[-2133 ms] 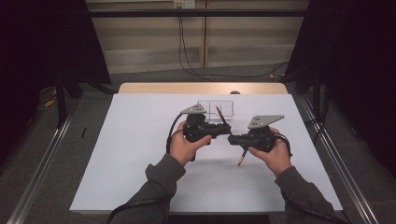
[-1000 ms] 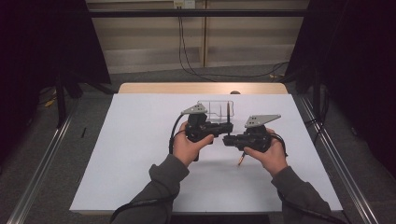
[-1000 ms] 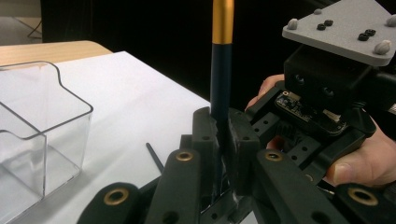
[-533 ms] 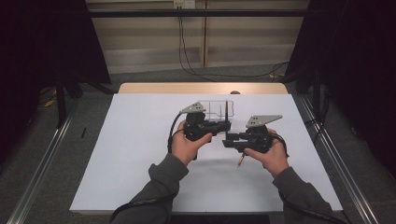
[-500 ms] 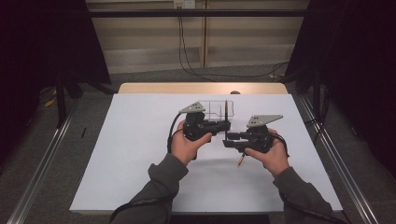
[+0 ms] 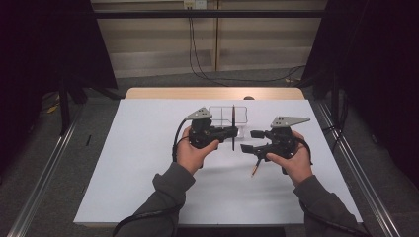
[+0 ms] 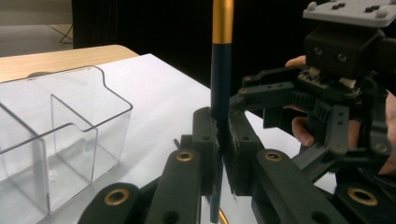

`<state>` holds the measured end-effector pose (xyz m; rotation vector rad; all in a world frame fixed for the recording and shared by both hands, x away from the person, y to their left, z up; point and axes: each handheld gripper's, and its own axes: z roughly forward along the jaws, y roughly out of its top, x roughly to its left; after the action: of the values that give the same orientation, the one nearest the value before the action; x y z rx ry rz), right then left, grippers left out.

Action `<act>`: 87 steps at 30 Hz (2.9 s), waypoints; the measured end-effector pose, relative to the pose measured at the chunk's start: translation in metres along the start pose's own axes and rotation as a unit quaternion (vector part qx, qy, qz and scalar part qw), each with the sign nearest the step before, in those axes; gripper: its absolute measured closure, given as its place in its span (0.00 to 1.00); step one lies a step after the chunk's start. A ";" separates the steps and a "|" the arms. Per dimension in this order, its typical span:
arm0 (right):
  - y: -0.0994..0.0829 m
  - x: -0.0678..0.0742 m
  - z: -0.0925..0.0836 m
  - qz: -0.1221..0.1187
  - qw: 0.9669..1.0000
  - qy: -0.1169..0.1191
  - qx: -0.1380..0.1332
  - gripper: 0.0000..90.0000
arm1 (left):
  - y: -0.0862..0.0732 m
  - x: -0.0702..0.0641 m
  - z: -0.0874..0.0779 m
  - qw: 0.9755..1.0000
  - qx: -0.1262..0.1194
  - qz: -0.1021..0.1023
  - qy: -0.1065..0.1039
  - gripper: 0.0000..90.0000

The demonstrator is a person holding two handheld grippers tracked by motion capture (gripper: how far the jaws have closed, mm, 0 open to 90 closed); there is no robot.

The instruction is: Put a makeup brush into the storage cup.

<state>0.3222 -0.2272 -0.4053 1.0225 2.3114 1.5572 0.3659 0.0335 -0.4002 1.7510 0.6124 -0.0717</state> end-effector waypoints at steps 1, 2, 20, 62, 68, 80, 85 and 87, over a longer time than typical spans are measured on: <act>0.000 -0.001 -0.001 0.002 1.000 0.001 -0.007 0.24 | -0.001 0.001 0.000 1.000 -0.001 -0.001 0.000 0.93; 0.000 -0.001 -0.002 0.006 1.000 0.000 -0.014 0.22 | -0.001 0.001 -0.001 1.000 0.000 -0.002 0.002 0.93; 0.013 -0.001 -0.005 0.009 0.998 -0.017 -0.054 0.14 | -0.008 -0.003 0.007 1.000 0.008 0.000 -0.003 0.93; 0.031 0.006 -0.003 0.037 0.994 0.014 -0.101 0.87 | -0.010 -0.017 0.021 0.999 0.011 0.016 -0.025 0.93; 0.031 0.007 -0.002 0.044 0.993 0.021 -0.104 0.94 | -0.010 -0.017 0.021 1.000 0.006 0.015 -0.022 0.93; 0.032 0.010 0.000 0.050 0.992 0.017 -0.113 0.94 | -0.012 -0.015 0.018 1.000 -0.013 0.007 -0.027 0.92; 0.032 0.009 0.000 0.050 0.991 0.018 -0.126 0.94 | -0.014 -0.013 0.015 1.000 -0.016 0.011 -0.018 0.87; 0.032 0.009 0.000 0.049 0.990 0.017 -0.128 0.94 | -0.015 -0.013 0.014 1.000 -0.019 0.011 -0.019 0.83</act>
<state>0.3295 -0.2143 -0.3754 1.0626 2.0402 1.8627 0.3522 0.0186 -0.4127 1.7164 0.5625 -0.0773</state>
